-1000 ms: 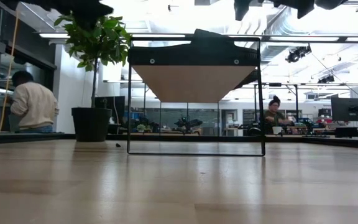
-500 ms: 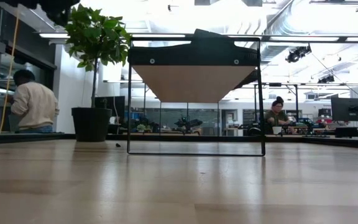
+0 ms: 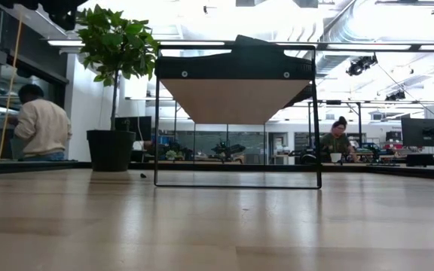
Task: Pick and place slides into the shelf
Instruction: Return to Home Position
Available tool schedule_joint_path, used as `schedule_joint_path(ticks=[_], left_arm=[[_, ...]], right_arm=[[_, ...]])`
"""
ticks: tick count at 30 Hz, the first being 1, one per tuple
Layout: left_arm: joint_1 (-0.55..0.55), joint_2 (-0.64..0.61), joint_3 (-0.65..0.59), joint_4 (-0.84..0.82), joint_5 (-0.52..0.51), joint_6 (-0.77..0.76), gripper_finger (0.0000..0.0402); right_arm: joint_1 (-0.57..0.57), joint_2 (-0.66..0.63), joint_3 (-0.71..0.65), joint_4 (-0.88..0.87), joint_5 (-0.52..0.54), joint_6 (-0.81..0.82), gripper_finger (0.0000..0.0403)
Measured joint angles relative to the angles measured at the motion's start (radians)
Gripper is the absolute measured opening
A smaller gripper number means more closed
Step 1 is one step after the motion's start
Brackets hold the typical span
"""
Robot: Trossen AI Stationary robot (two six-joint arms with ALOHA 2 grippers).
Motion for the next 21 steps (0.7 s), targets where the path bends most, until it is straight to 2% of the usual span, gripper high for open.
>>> schedule_joint_path(ticks=[4,11,21], left_arm=[[0.0,0.0,0.0,0.0,0.0,-0.001,0.0168],[0.0,0.001,0.0,-0.001,0.0,-0.001,0.0168],[0.0,0.001,0.0,0.001,0.033,0.0,0.0168]], right_arm=[[-0.001,-0.134,-0.08,0.095,0.003,0.043,0.0229],[-0.001,-0.301,-0.151,0.098,-0.026,0.061,0.0229],[-0.001,-0.357,-0.21,0.1,-0.031,0.061,0.0229]])
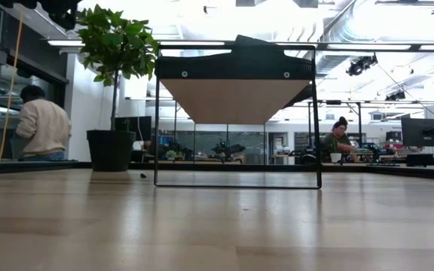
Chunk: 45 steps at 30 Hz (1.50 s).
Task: Pick and place slides into the shelf
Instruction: Return to Home Position
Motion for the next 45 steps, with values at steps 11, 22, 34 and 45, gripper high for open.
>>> schedule_joint_path(ticks=[11,22,34,45], left_arm=[[0.0,0.0,0.0,0.001,0.046,0.007,0.0168],[0.0,-0.021,-0.09,0.119,0.087,-0.016,0.0168],[0.0,-0.023,-0.19,0.249,0.087,-0.044,0.0168],[0.0,-0.023,-0.22,0.277,0.095,-0.048,0.0168]], right_arm=[[0.0,0.0,-0.06,0.077,-0.002,-0.019,0.0229],[0.0,0.0,-0.171,0.276,-0.033,0.007,0.0229],[0.0,-0.001,-0.295,0.476,-0.025,0.01,0.0229],[0.0,-0.001,-0.373,0.586,-0.003,0.037,0.0229]])
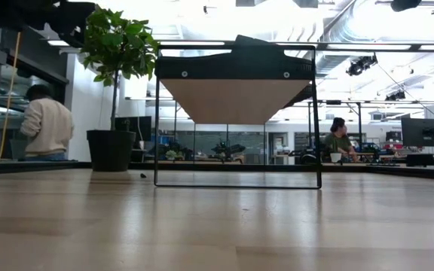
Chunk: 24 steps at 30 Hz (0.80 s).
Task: Pick and place slides into the shelf
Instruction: Return to Home Position
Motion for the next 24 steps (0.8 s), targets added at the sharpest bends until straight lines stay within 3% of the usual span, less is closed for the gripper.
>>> schedule_joint_path(ticks=[12,24], left_arm=[[0.0,0.0,-0.003,-0.001,0.018,-0.001,0.0168],[0.0,-0.008,-0.179,0.266,0.019,-0.049,0.0168]], right_arm=[[0.0,0.0,-0.001,-0.018,-0.004,0.004,0.0229],[0.0,0.0,-0.001,-0.035,0.018,-0.008,0.0229]])
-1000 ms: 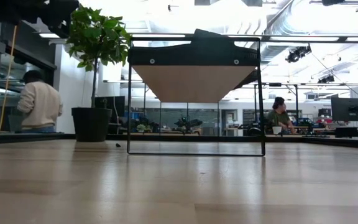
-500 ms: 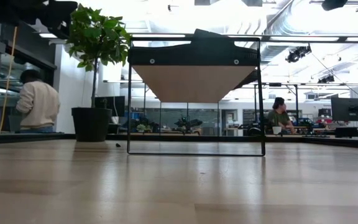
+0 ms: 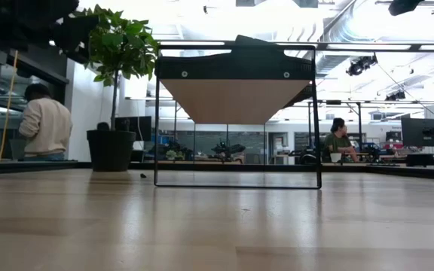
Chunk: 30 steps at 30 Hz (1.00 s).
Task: Pick and place slides into the shelf
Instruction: Return to Home Position
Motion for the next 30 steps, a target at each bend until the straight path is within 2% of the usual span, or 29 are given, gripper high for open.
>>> schedule_joint_path(ticks=[9,19,30], left_arm=[[0.0,-0.004,-0.124,0.168,0.0,-0.01,0.0168],[0.0,-0.004,-0.122,0.132,0.0,0.001,0.0168],[0.0,-0.004,-0.122,0.063,-0.021,0.027,0.0168]], right_arm=[[0.0,0.0,0.0,-0.003,0.0,-0.003,0.0229],[-0.024,0.0,0.0,-0.055,0.001,-0.003,0.0229],[-0.107,0.0,0.0,-0.29,0.01,-0.022,0.0229]])
